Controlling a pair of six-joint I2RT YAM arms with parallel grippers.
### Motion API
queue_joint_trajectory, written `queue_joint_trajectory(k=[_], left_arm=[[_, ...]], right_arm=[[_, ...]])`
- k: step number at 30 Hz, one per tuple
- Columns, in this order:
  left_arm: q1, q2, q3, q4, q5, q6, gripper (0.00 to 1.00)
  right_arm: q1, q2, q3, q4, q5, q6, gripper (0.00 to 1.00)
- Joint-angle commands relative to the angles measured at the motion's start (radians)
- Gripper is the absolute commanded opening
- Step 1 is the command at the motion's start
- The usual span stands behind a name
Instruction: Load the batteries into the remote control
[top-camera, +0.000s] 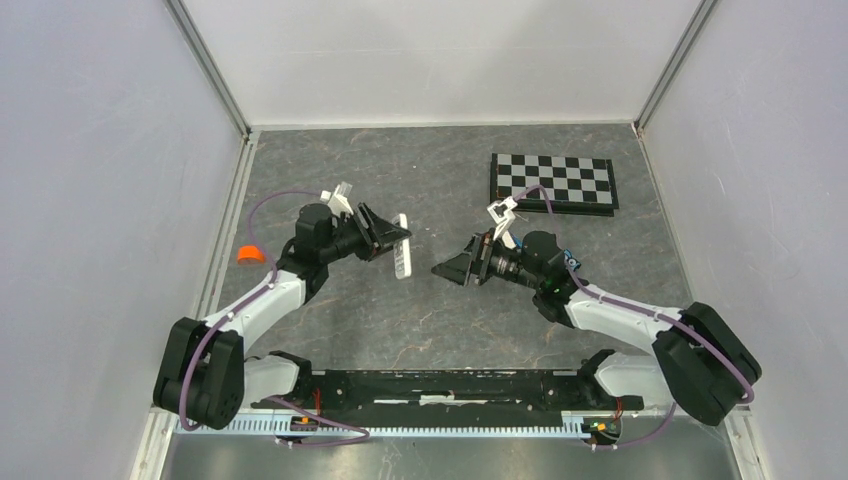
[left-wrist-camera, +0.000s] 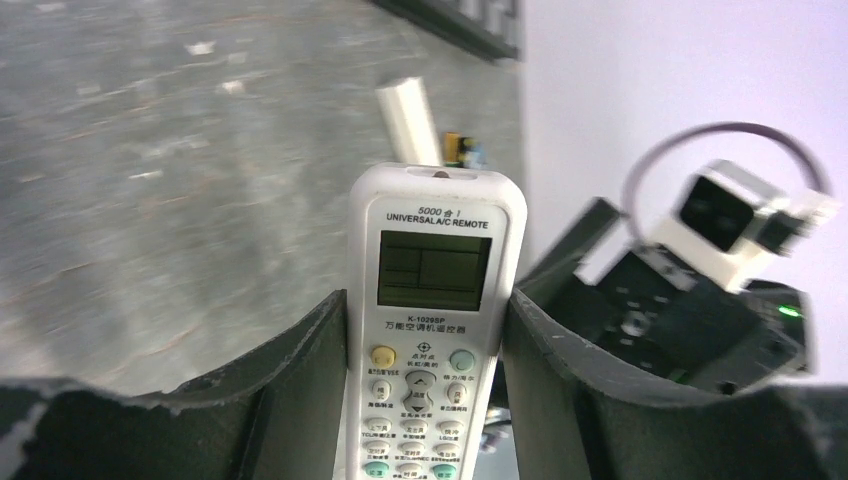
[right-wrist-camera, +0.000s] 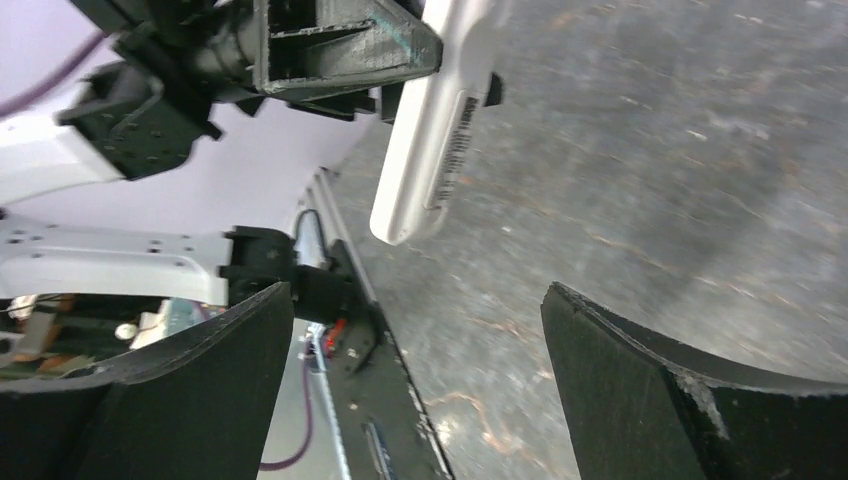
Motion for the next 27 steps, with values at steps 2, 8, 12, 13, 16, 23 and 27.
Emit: queue_joint_trajectory(k=[2, 8, 12, 13, 16, 23, 27], left_arm=[[-0.008, -0.035, 0.045, 0.359, 0.227, -0.236, 0.42], [-0.021, -0.038, 0.056, 0.546, 0.283, -0.344, 0.41], [-0.029, -0.044, 0.046, 0.58, 0.27, -0.339, 0.42], [-0.029, -0.043, 0.044, 0.595, 0.264, -0.344, 0.42], [-0.031, -0.04, 0.043, 0.631, 0.261, -0.357, 0.42], [-0.031, -0.052, 0.048, 0.615, 0.247, -0.358, 0.69], [-0.03, -0.125, 0.093, 0.305, 0.193, -0.175, 0.99]], right_arm=[[0.047, 0.062, 0.07, 0.278, -0.056, 0.154, 0.98], [0.081, 0.146, 0.16, 0.347, -0.072, 0.198, 0.98], [0.102, 0.19, 0.236, 0.329, -0.089, 0.19, 0.98], [0.11, 0.201, 0.251, 0.32, -0.092, 0.183, 0.96], [0.122, 0.223, 0.281, 0.283, -0.094, 0.155, 0.82], [0.124, 0.202, 0.285, 0.249, -0.076, -0.001, 0.4], [0.124, 0.172, 0.33, 0.008, -0.023, -0.355, 0.35]])
